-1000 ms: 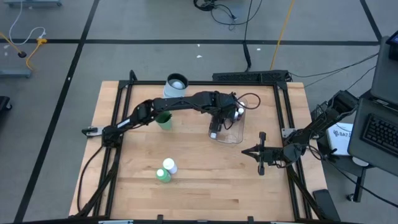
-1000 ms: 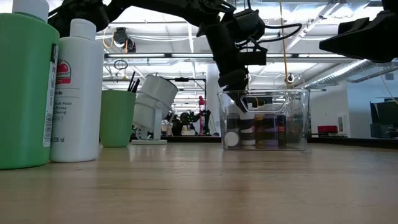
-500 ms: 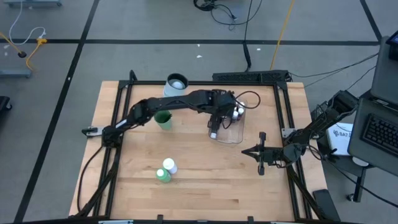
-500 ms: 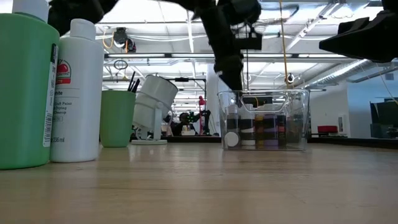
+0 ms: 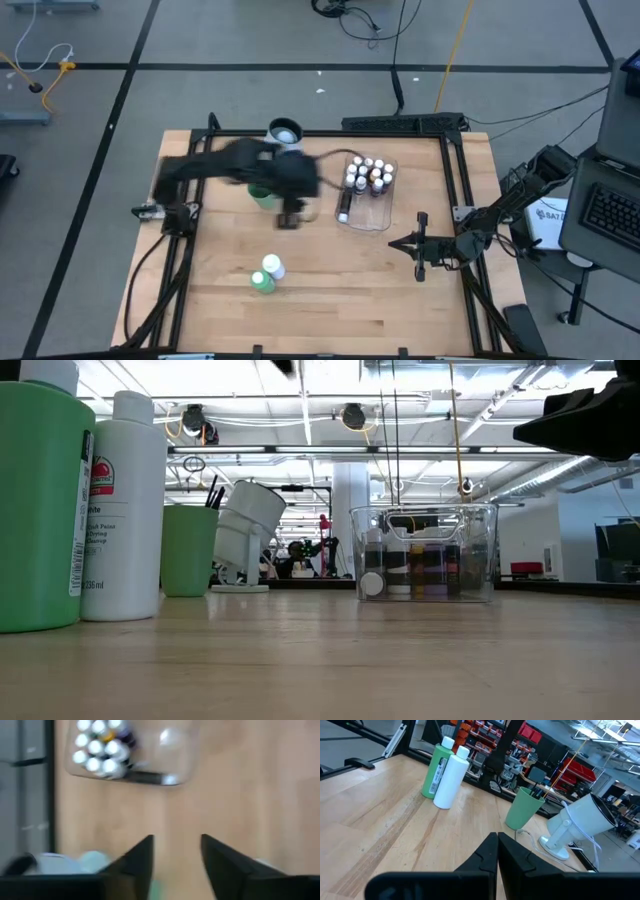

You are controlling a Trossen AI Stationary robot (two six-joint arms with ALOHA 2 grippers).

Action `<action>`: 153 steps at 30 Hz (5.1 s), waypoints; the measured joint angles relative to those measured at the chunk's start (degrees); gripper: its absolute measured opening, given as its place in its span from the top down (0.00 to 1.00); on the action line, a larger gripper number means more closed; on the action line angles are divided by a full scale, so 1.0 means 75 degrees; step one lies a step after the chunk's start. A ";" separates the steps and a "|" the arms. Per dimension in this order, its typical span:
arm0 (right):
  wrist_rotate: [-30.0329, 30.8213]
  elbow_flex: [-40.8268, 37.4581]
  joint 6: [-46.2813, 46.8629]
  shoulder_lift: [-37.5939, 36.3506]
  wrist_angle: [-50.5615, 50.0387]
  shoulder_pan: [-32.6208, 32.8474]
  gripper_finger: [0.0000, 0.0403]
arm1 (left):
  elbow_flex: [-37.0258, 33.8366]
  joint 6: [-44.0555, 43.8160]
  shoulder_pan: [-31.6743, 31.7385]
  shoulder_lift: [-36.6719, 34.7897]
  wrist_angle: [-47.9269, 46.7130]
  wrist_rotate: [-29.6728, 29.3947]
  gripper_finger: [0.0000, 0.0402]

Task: Pick & Place Paint Supplies
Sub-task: Put the large white paint bottle into the transparent bin

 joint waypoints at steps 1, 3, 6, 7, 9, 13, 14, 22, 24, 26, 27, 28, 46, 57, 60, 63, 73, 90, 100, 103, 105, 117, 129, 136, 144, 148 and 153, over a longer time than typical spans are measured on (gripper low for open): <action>0.0003 0.0000 -0.0015 0.0000 0.0001 0.0000 0.99 | -0.0219 -0.0288 -0.0161 -0.0397 0.0033 0.0266 0.64; 0.0006 0.0000 -0.0023 0.0001 0.0006 0.0000 0.99 | -0.0568 -0.0732 -0.0549 -0.1083 -0.0077 0.0311 0.77; 0.0003 0.0000 -0.0023 0.0003 0.0056 0.0000 0.99 | -0.1441 -0.1753 -0.1243 -0.2159 0.0102 -0.0550 0.95; 0.0009 0.0000 -0.0016 0.0003 0.0033 0.0000 0.99 | -0.1787 -0.2240 -0.1449 -0.2501 0.0208 -0.0855 0.97; 0.0006 0.0000 0.0007 0.0005 0.0007 0.0000 0.99 | -0.2537 -0.3188 -0.1859 -0.3227 0.0412 -0.1174 0.96; 0.0016 0.0000 0.0002 0.0006 0.0000 -0.0036 0.99 | -0.4397 -0.4098 -0.2915 -0.4539 0.1302 -0.1701 0.94; 0.0017 0.0000 0.0011 0.0006 0.0001 -0.0037 0.99 | -0.4863 -0.4231 -0.3176 -0.4795 0.1580 -0.1966 0.94; 0.0009 0.0000 0.0122 0.0001 0.0135 -0.0034 0.99 | -0.7893 -0.5533 -0.5031 -0.6155 0.4181 -0.4771 0.97; 0.0017 0.0000 0.0024 -0.0168 0.0340 -0.0032 0.99 | -0.8506 -0.5517 -0.5439 -0.6242 0.4488 -0.5270 0.96; 0.0020 -0.0003 -0.0188 -0.0607 0.0466 -0.0035 0.99 | -0.9004 -0.5663 -0.5786 -0.6353 0.4758 -0.5844 0.96; 0.0020 -0.0003 -0.0273 -0.0909 0.0421 -0.0035 0.99 | -0.9249 -0.5778 -0.5947 -0.6404 0.4863 -0.6158 0.97; -0.0001 0.0000 -0.0308 -0.1251 0.0316 -0.0035 0.99 | -0.9491 -0.5911 -0.6083 -0.6434 0.4957 -0.6445 0.98; -0.1552 0.0424 0.1161 -0.6208 -0.5268 -0.1337 1.00 | -1.0946 -0.6776 -0.6954 -0.7071 0.5461 -0.8565 0.99; -0.3389 0.0330 0.1488 -0.6686 -0.5599 -0.3372 1.00 | -1.2007 -0.5979 -0.6777 -0.7589 0.6413 -0.7530 0.99; -0.3420 -0.0041 0.1746 -0.6659 -0.5239 -0.3796 1.00 | -1.2290 -0.5297 -0.6777 -0.7697 0.7001 -0.7470 0.99; -0.4021 -0.0272 0.1891 -0.6662 -0.5019 -0.4131 1.00 | -1.2369 -0.4864 -0.6777 -0.7746 0.7599 -0.7279 0.99; -0.4584 -0.0280 0.1572 -0.6674 -0.4624 -0.4319 1.00 | -1.2372 -0.4046 -0.6774 -0.7737 0.9327 -0.6107 1.00; -0.4590 -0.0280 0.1866 -0.6671 -0.4779 -0.4316 1.00 | -1.1113 -0.3563 -0.5220 -0.5848 0.9157 -0.4083 0.65; -0.4593 -0.0280 0.1927 -0.6668 -0.5216 -0.4316 0.99 | -0.9056 -0.5586 -0.4353 -0.4609 0.6464 -0.1808 0.37; -0.4593 -0.0280 0.2015 -0.6668 -0.5234 -0.4316 0.99 | -0.8635 -0.5607 -0.4174 -0.4334 0.6292 -0.1440 0.36; -0.4593 -0.0280 0.2015 -0.6668 -0.5230 -0.4316 0.99 | -0.8428 -0.5641 -0.4056 -0.4214 0.6298 -0.1356 0.37; -0.4593 -0.0347 0.2015 -0.6671 -0.5440 -0.4316 0.99 | -0.8315 -0.5569 -0.3747 -0.3542 0.6085 -0.0376 0.46; -0.4587 -0.0723 0.1954 -0.6665 -0.5067 -0.4316 0.99 | -0.8194 -0.5033 -0.3663 -0.3497 0.5647 -0.0447 0.41; -0.4593 -0.0742 0.1964 -0.6671 -0.4991 -0.4316 0.99 | -0.7759 -0.4493 -0.3653 -0.3499 0.5355 -0.0428 0.29; -0.4596 -0.0755 0.1945 -0.6671 -0.5029 -0.4316 0.99 | -0.7496 -0.5597 -0.3653 -0.3511 0.4045 -0.0356 0.26; -0.4596 -0.0758 0.1872 -0.6671 -0.5032 -0.4316 0.99 | -0.7671 -0.5800 -0.3604 -0.3476 0.4008 -0.0351 0.26; -0.4596 -0.0761 0.1856 -0.6671 -0.5032 -0.4316 0.99 | -0.7942 -0.5794 -0.3493 -0.3427 0.3951 -0.0358 0.26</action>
